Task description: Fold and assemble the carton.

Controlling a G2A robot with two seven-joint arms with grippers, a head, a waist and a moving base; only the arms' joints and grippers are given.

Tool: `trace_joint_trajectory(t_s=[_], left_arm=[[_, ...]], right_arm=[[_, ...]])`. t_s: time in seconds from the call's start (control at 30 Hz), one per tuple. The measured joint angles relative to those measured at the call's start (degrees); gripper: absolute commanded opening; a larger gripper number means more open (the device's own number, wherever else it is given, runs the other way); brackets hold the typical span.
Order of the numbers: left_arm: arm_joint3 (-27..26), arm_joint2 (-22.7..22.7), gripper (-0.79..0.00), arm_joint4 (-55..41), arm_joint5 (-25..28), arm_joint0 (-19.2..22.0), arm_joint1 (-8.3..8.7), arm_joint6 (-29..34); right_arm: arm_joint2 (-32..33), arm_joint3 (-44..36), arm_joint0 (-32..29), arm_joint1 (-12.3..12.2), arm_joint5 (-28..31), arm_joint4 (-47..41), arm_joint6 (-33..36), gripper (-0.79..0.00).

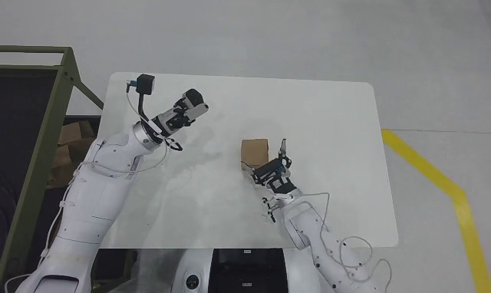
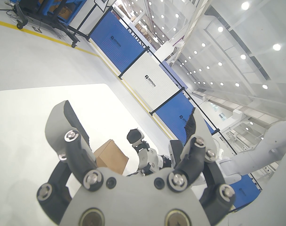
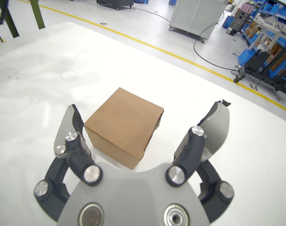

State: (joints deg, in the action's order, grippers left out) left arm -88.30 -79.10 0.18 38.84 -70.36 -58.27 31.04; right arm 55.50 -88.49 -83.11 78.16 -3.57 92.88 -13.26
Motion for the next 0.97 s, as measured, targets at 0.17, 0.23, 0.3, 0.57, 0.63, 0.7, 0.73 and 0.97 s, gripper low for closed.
trace_joint_trajectory(t_s=[0.17, 0.23, 0.3, 0.57, 0.63, 0.7, 0.73, 0.97], left_arm=[[-1.6, -1.7, 0.0, 7.3, -1.9, -2.4, 0.02, -5.4], [-2.4, -2.8, 0.0, 11.8, -3.7, -3.7, 0.05, -8.5], [-3.5, -3.6, 0.0, 16.4, -5.7, -5.1, 0.03, -11.7], [-7.9, -5.1, 0.0, 32.9, -17.3, -12.4, -0.49, -25.9], [-8.2, -4.6, 0.0, 35.9, -20.2, -13.7, -0.79, -29.5], [-8.3, -3.8, 0.0, 37.9, -22.3, -14.3, -1.07, -32.0], [-8.3, -3.5, 0.0, 38.4, -22.6, -14.4, -1.17, -32.7], [-8.3, -3.2, -0.001, 38.5, -22.6, -14.5, -1.23, -33.1]], right_arm=[[7.6, -6.1, -3.3, -2.0, 4.4, 3.0, 2.6, 0.0], [10.4, -8.0, -4.5, -2.5, 5.2, 2.5, 3.7, 0.0], [12.6, -8.9, -5.2, -2.8, 6.1, 0.8, 4.0, 0.0], [19.8, -7.1, -5.5, -3.6, 11.6, -7.9, 1.7, 0.0], [20.7, -6.8, -5.6, -3.7, 12.1, -8.8, 1.7, 0.0], [20.7, -6.8, -5.6, -3.7, 12.2, -8.8, 1.8, 0.0], [20.7, -6.8, -5.6, -3.7, 12.2, -8.8, 1.8, -0.001], [20.7, -6.8, -5.6, -3.7, 12.1, -8.7, 1.8, -0.001]])
